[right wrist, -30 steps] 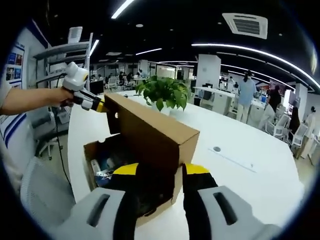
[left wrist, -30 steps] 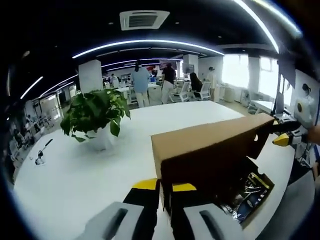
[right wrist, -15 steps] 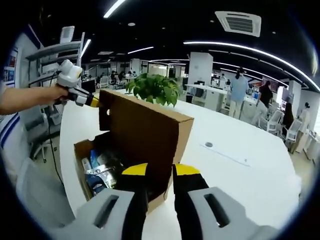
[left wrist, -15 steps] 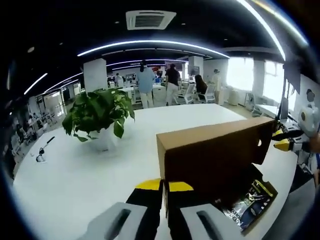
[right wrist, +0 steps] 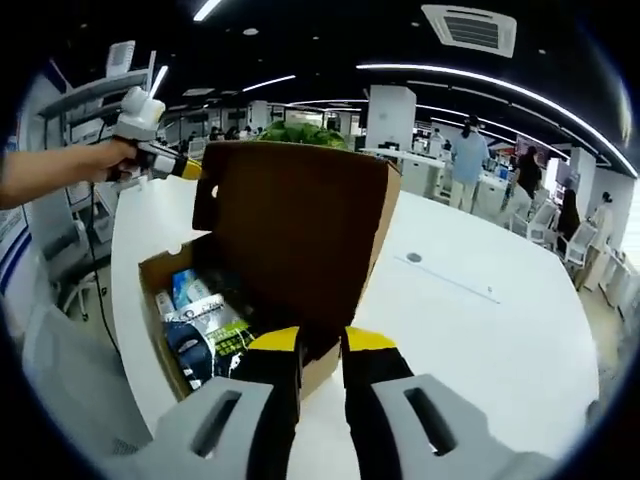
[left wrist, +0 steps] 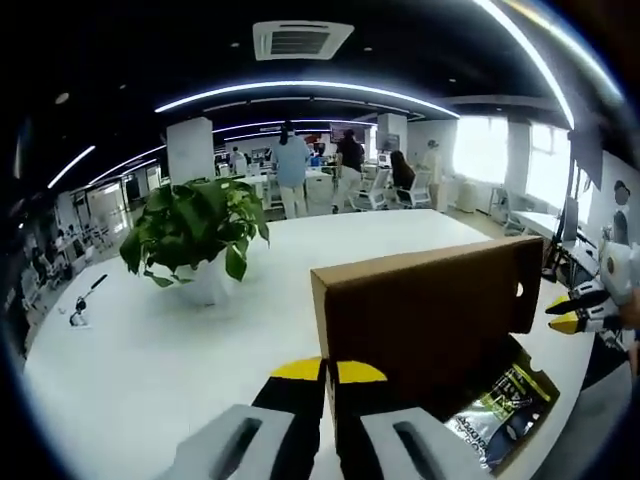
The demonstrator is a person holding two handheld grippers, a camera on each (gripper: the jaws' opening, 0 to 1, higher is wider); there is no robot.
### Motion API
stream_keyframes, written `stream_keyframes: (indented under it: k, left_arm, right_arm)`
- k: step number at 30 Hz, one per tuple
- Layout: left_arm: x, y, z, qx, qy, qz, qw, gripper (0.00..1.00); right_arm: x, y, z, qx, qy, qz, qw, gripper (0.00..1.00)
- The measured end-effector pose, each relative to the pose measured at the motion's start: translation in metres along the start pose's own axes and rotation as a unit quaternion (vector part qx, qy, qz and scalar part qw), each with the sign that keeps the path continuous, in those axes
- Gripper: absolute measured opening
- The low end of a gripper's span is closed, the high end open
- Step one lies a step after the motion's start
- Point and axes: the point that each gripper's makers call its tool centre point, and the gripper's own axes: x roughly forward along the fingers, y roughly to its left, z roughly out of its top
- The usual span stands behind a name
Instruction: Operate the shoe box by opening the lid, removing the specified soft item, and placing it in the target area until the item is outside and the box remains undamaged.
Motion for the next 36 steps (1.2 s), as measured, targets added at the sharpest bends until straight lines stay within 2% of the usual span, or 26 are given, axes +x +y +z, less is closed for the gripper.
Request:
stream_keyframes:
  k: [4, 8, 27, 36]
  left_arm:
    - [0.005, 0.001, 0.001, 0.001, 0.001, -0.002, 1.0, 0.01]
    - [0.01, 0.003, 0.003, 0.002, 0.002, -0.003, 1.0, 0.02]
    - [0.031, 0.008, 0.005, 0.0, 0.013, -0.007, 0.9999, 0.02]
    - [0.042, 0.01, 0.005, -0.009, 0.016, -0.006, 0.9998, 0.02]
  right_arm:
    - [0.004, -0.007, -0.005, -0.008, 0.007, -0.022, 0.9997, 0.1]
    - [0.009, -0.016, -0.011, 0.006, 0.016, -0.037, 0.9992, 0.08]
    - [0.048, -0.033, -0.01, 0.039, 0.033, -0.032, 0.9982, 0.03]
    - [0.056, -0.036, -0.013, 0.049, 0.041, -0.034, 0.9974, 0.03]
